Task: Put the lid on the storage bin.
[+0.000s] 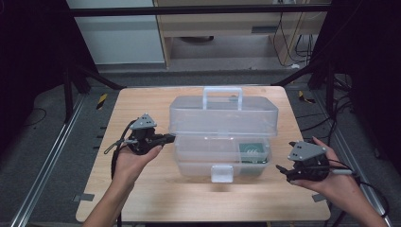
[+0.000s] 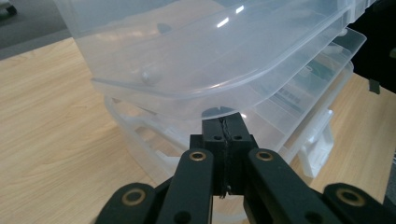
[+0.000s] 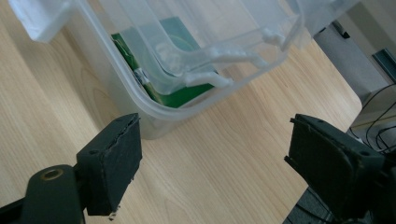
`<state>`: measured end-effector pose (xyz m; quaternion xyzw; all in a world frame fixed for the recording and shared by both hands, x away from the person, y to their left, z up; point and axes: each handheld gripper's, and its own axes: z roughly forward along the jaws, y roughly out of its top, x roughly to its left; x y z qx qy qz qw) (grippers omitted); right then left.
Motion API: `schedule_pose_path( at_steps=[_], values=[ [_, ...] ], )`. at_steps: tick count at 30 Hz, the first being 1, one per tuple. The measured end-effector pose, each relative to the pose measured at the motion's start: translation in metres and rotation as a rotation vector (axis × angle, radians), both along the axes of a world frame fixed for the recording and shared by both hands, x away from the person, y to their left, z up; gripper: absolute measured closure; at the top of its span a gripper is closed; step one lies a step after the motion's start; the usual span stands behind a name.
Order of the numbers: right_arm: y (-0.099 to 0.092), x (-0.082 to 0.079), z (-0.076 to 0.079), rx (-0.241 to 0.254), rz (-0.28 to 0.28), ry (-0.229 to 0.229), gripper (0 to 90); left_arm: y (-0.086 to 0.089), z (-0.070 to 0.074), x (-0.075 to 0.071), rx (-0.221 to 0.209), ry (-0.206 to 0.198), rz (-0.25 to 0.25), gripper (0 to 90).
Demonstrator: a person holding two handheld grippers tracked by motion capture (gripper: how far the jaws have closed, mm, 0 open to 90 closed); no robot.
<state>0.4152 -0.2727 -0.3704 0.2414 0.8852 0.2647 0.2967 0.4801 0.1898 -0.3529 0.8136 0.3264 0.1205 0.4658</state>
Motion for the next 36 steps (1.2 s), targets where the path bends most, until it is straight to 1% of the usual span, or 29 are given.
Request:
schedule_pose_path(
  at_steps=[4,6,7,8,10,12,16,18,21,24,25,28,29,34,36],
  values=[
    [-0.006,0.001,-0.005,0.008,-0.033,0.004,17.2,0.001,-0.007,-0.005,-0.024,0.002,0.007,90.0],
    [-0.009,0.002,-0.008,0.005,-0.048,0.003,17.2,0.002,-0.01,-0.006,-0.026,0.003,0.009,90.0],
    [-0.01,0.002,-0.01,0.007,-0.051,0.008,17.2,0.002,-0.012,-0.007,-0.032,0.002,0.001,90.0],
    [-0.011,0.002,-0.011,0.009,-0.052,0.01,17.3,0.003,-0.014,-0.008,-0.038,0.002,0.006,90.0],
    [-0.012,0.002,-0.012,0.013,-0.058,0.012,17.2,0.005,-0.016,-0.009,-0.034,0.007,0.012,90.0],
    [-0.013,0.002,-0.013,0.013,-0.061,0.011,17.2,0.005,-0.019,-0.009,-0.046,0.008,0.018,90.0],
    [-0.012,0.003,-0.015,0.015,-0.062,0.016,17.2,0.006,-0.02,-0.011,-0.039,-0.002,0.021,90.0],
    [-0.012,0.004,-0.016,0.014,-0.065,0.017,17.2,0.006,-0.022,-0.011,-0.048,-0.001,0.023,90.0],
    [-0.012,0.005,-0.018,0.014,-0.067,0.022,17.2,0.007,-0.023,-0.011,-0.038,-0.007,0.028,90.0],
    [-0.012,0.006,-0.021,0.018,-0.073,0.023,17.2,0.008,-0.027,-0.012,-0.042,0.002,0.029,90.0],
    [-0.012,0.007,-0.022,0.019,-0.076,0.023,17.2,0.008,-0.028,-0.012,-0.035,0.003,0.026,90.0],
    [-0.012,0.008,-0.024,0.021,-0.086,0.025,17.3,0.008,-0.031,-0.013,-0.028,0.005,0.025,90.0],
    [-0.014,0.009,-0.025,0.026,-0.098,0.025,17.3,0.008,-0.032,-0.014,-0.03,0.003,0.027,90.0],
    [-0.016,0.012,-0.03,0.033,-0.114,0.033,17.4,0.008,-0.036,-0.015,-0.029,0.007,0.023,90.0],
    [-0.017,0.013,-0.032,0.034,-0.12,0.036,17.4,0.008,-0.038,-0.016,-0.016,0.004,0.019,90.0]
  ],
)
